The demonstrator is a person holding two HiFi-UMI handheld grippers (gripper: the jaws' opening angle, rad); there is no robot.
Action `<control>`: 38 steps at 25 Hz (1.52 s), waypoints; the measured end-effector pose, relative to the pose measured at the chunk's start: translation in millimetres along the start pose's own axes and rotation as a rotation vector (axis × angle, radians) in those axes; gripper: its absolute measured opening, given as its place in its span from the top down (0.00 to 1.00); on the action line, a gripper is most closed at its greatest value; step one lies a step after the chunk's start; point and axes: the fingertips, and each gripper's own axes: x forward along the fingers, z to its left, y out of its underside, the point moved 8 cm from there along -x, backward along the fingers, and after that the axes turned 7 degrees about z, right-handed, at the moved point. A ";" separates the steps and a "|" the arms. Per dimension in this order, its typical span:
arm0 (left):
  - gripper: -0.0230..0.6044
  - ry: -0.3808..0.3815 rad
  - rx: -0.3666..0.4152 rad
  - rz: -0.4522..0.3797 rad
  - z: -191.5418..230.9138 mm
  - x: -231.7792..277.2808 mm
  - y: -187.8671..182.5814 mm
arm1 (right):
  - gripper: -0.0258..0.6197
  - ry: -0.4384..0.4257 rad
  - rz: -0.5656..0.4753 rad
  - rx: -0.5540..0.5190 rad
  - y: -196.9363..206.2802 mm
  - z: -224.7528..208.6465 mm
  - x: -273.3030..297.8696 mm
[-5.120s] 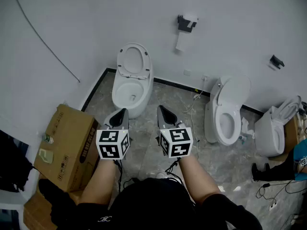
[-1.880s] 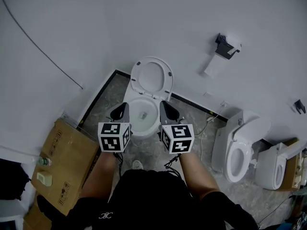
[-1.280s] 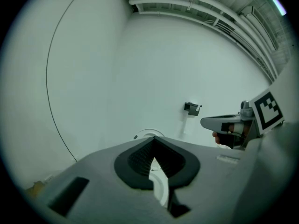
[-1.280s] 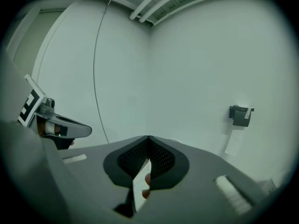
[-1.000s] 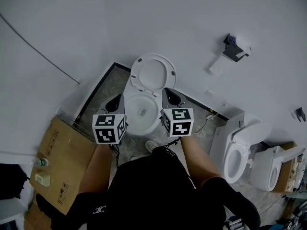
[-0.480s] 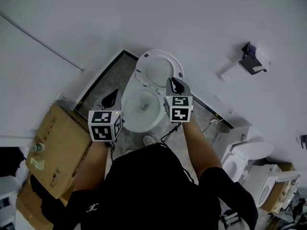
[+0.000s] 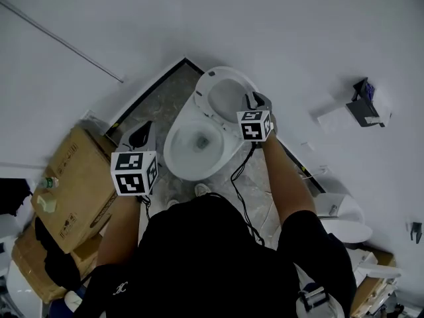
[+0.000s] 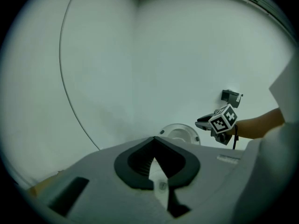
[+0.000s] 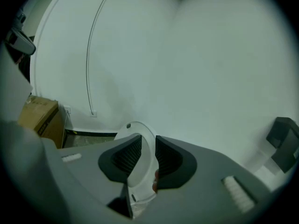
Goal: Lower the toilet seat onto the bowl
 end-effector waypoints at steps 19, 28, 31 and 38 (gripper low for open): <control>0.95 -0.123 -0.049 0.072 -5.8 8.0 17.7 | 0.80 0.014 0.203 -0.097 25.6 -29.4 111.8; 0.95 -0.145 -0.059 0.077 -6.0 0.4 24.0 | 0.86 0.067 0.240 -0.172 26.3 -30.3 116.3; 0.95 -0.148 -0.059 0.078 -7.3 -1.9 25.8 | 0.88 0.091 0.265 -0.230 26.1 -26.6 115.4; 0.95 -0.153 -0.064 0.083 -9.0 -10.1 33.1 | 0.88 0.070 0.259 -0.224 26.7 -21.3 106.2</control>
